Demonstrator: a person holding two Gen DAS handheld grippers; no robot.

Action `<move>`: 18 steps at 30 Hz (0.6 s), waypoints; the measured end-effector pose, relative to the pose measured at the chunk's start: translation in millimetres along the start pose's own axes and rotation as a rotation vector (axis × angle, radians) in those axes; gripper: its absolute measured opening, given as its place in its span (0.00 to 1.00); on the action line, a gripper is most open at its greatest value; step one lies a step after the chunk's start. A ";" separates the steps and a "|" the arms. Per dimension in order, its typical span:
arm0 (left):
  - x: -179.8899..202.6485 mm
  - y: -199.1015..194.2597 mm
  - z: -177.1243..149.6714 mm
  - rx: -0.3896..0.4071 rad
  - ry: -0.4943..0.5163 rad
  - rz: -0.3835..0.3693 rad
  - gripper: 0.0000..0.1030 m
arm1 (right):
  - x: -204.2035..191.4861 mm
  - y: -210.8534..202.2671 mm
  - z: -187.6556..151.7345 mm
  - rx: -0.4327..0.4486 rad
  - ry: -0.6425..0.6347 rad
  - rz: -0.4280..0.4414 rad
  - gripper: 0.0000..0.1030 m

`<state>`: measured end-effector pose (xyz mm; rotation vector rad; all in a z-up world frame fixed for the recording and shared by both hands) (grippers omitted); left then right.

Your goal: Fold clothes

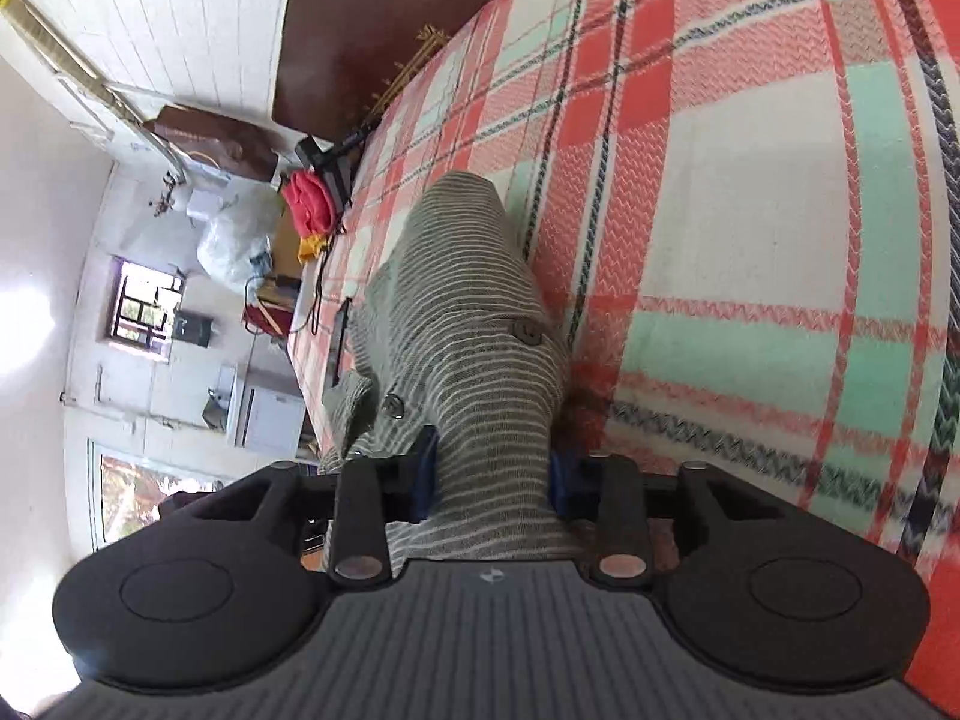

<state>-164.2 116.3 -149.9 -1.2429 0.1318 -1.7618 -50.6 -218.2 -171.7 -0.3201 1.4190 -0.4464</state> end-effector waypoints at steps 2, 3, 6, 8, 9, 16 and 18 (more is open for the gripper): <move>9.6 -4.8 15.9 0.002 0.056 -0.006 0.33 | -13.3 -11.8 -7.2 0.047 -0.017 0.025 0.30; 15.3 -7.2 27.8 0.004 0.091 -0.014 0.33 | -19.7 -19.1 -12.2 0.075 -0.017 0.041 0.29; 39.3 -11.0 71.5 0.003 0.234 -0.053 0.34 | -35.9 -40.4 -35.0 0.163 -0.002 0.078 0.29; 63.8 -4.1 99.8 -0.016 0.383 -0.082 0.35 | -46.1 -49.3 -57.6 0.234 0.023 0.095 0.30; 74.2 2.6 110.4 -0.033 0.458 -0.090 0.38 | -50.9 -50.8 -69.7 0.275 0.035 0.092 0.33; 58.9 49.5 137.3 -0.136 0.543 0.122 0.64 | -57.3 3.7 -121.7 0.149 -0.069 -0.055 0.62; 37.0 26.1 136.5 -0.082 0.438 0.124 0.65 | -60.5 -11.8 -113.3 0.168 -0.139 -0.078 0.62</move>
Point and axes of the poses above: each gripper's, at about its wrist camera, not at the fingertips, and y roughly the way its jaws point, x to its right, z to its top, the point moved 4 cm from there along y, roughly the way its jaws point, and after that the axes turned 6 degrees about y, right-handed, at the moved point
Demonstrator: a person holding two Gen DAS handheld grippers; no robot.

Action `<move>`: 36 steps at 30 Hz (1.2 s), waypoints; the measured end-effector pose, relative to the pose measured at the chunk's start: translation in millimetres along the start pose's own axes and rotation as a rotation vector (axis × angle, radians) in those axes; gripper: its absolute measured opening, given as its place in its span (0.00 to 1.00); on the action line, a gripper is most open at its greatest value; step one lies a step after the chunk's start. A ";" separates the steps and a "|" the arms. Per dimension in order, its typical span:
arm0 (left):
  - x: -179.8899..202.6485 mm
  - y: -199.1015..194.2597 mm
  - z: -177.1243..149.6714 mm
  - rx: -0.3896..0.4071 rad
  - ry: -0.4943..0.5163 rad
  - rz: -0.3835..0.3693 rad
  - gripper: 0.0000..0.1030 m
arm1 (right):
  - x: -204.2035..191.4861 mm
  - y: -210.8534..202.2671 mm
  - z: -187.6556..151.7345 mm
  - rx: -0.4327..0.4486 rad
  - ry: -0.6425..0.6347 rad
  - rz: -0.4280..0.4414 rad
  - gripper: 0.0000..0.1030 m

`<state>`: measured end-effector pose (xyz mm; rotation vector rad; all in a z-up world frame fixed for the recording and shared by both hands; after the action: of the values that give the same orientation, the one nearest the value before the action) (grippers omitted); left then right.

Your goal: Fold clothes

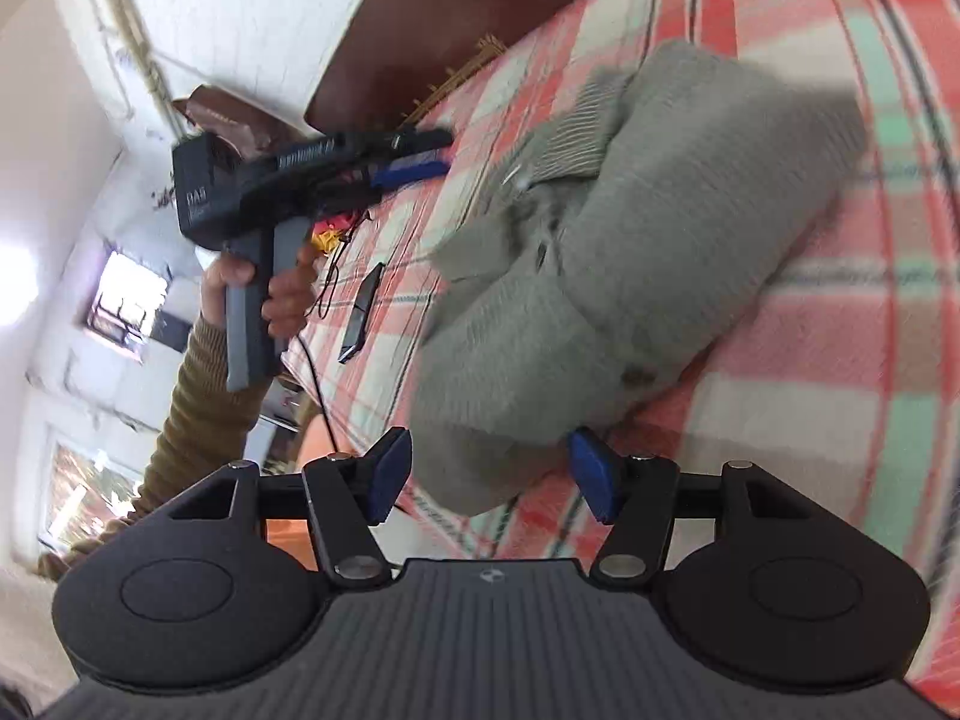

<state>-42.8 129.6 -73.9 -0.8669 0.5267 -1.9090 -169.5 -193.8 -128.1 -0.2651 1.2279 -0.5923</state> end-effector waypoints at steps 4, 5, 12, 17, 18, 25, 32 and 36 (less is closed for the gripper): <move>-15.9 -58.9 -45.0 0.089 -0.201 0.052 0.79 | -8.2 -40.8 50.3 0.108 -0.154 -0.022 0.75; -14.5 -68.7 -56.8 0.100 -0.227 0.082 0.82 | -6.6 -43.7 65.8 0.125 -0.195 -0.047 0.77; 2.7 -78.1 -148.7 0.056 -0.466 0.101 0.84 | 36.6 -8.0 147.0 0.020 -0.290 -0.148 0.81; 10.4 -67.3 -164.6 0.093 -0.573 0.082 0.85 | 65.7 15.9 160.5 -0.035 -0.225 -0.098 0.81; 12.7 -65.6 -164.0 0.098 -0.575 0.072 0.87 | 68.6 18.7 162.1 -0.056 -0.211 -0.078 0.81; 25.8 -44.5 -156.3 0.107 -0.578 0.032 0.88 | 73.9 28.7 157.9 -0.196 -0.238 -0.055 0.81; 40.4 -11.6 -145.9 0.089 -0.535 0.012 0.90 | 86.8 47.9 164.1 -0.280 -0.208 0.013 0.79; 39.8 -9.1 -147.2 0.115 -0.537 0.005 0.88 | 85.0 61.1 157.5 -0.336 -0.189 0.099 0.70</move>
<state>-171.3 98.8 -150.7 -1.2404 0.0923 -1.5913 13.1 -210.1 -174.7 -0.5276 1.1463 -0.2654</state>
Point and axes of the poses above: each gripper's, at about its wrist camera, not at the fingertips, and y roughly the way its jaws point, x to its right, z to its top, the point moved 4 cm from there along y, roughly the way its jaws point, and after that the axes turned 6 degrees about y, right-handed, at the moved point
